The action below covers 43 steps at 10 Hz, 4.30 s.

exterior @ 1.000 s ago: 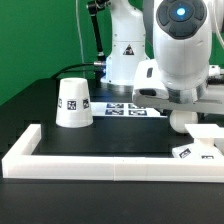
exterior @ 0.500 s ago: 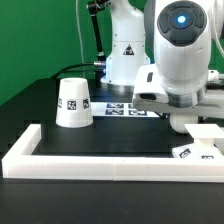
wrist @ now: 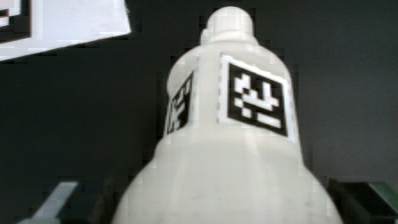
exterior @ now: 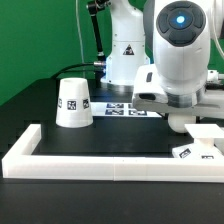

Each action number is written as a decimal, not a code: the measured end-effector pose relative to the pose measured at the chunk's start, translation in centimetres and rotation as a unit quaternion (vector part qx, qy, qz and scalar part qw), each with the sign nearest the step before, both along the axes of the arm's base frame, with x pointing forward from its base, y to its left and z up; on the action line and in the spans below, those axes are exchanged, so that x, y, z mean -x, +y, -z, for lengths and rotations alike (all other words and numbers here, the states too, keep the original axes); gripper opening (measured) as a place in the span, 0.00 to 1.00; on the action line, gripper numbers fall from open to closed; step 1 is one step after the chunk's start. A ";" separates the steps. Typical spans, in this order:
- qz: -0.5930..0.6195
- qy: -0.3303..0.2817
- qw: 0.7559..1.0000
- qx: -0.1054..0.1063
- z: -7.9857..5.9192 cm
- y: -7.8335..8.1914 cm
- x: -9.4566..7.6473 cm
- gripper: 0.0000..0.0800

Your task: Assemble lamp

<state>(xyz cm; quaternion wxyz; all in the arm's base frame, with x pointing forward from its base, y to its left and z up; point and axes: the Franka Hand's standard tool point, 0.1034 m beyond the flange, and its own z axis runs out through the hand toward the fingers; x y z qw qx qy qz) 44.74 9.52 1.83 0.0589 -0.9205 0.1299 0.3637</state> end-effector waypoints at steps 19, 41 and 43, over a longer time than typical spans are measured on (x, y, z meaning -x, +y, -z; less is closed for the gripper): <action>0.002 -0.298 0.954 0.014 -12.0 -2.1 -9.3 0.72; -0.144 -0.584 0.797 0.050 -13.5 -1.0 -15.5 0.72; -0.207 -0.590 0.780 0.037 -13.7 0.7 -16.6 0.72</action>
Offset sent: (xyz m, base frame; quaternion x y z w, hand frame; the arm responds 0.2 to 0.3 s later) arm 0.0204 -0.0146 0.0549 0.0216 -0.0294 -0.0407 0.9985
